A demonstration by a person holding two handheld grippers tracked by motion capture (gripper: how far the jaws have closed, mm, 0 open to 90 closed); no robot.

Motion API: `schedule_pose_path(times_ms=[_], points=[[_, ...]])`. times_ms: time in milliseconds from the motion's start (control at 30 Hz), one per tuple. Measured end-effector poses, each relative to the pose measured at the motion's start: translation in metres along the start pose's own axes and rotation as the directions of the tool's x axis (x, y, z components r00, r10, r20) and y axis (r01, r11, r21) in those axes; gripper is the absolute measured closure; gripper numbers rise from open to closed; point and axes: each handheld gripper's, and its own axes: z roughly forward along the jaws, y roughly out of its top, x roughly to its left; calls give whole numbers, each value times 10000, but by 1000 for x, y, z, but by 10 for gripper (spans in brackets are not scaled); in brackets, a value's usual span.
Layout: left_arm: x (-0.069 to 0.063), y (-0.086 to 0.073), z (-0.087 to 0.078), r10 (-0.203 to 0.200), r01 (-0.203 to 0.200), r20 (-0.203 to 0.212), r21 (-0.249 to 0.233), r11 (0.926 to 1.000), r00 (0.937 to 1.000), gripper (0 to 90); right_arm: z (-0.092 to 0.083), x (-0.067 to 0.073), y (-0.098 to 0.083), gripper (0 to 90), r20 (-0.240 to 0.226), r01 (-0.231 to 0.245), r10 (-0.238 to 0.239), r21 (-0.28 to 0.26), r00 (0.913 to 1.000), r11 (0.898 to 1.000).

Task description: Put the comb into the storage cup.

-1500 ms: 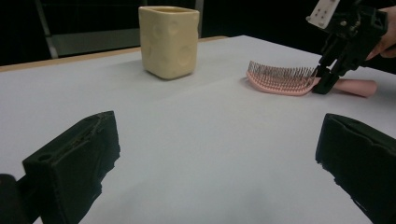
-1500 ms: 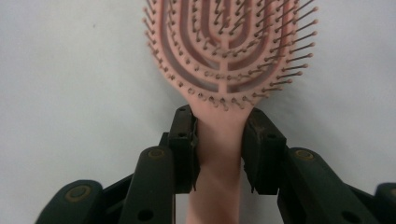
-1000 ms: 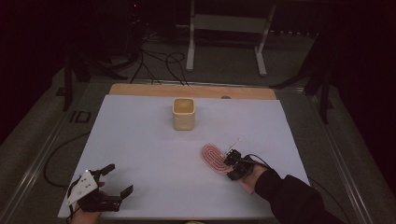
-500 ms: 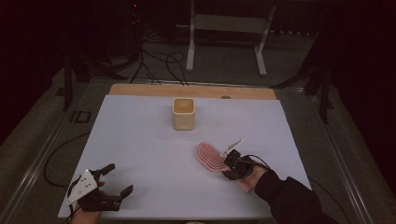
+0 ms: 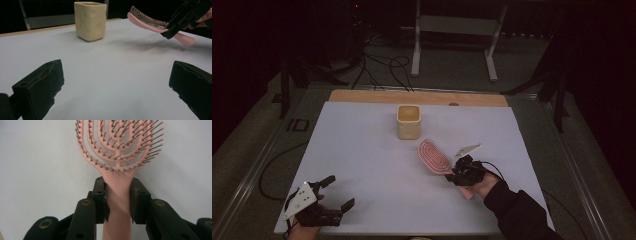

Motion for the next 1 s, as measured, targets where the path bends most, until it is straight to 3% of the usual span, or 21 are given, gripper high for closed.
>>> schedule_pose_path(times_ms=[167,433,500,567,600,767,900,967,1000], points=[[0,0,0,1,-1,32,31,10000,10000,2,-2,-1,0,701,-164,-29,21,-538,9999,9985],[0,0,0,-31,31,24,15,10000,10000,2,-4,1,-5,701,-344,334,-384,-1347,9987,9903],[0,0,0,-28,28,19,19,10000,10000,2,-7,2,-7,701,-547,269,-374,-1815,9978,9830],[0,0,1,-48,48,41,-5,10000,10000,2,-8,2,-8,701,-529,264,-373,-1931,9979,9808],[1,0,0,-154,154,56,-44,9999,9999,2,-11,3,-10,701,-639,346,-502,-2256,9967,9736],[2,0,0,-179,179,55,-48,9998,9998,3,-17,4,-15,701,-714,280,-498,-2797,9962,9597],[2,0,1,-203,203,39,-4,9998,9998,3,-21,3,-20,701,-567,230,-431,-3173,9975,9481],[2,0,1,-211,211,44,-15,9998,9998,2,-23,4,-21,701,-560,208,-408,-3192,9976,9474],[2,-1,1,-234,234,32,-9,9997,9997,2,-26,6,-24,701,-319,340,-470,-3276,9984,9442]])
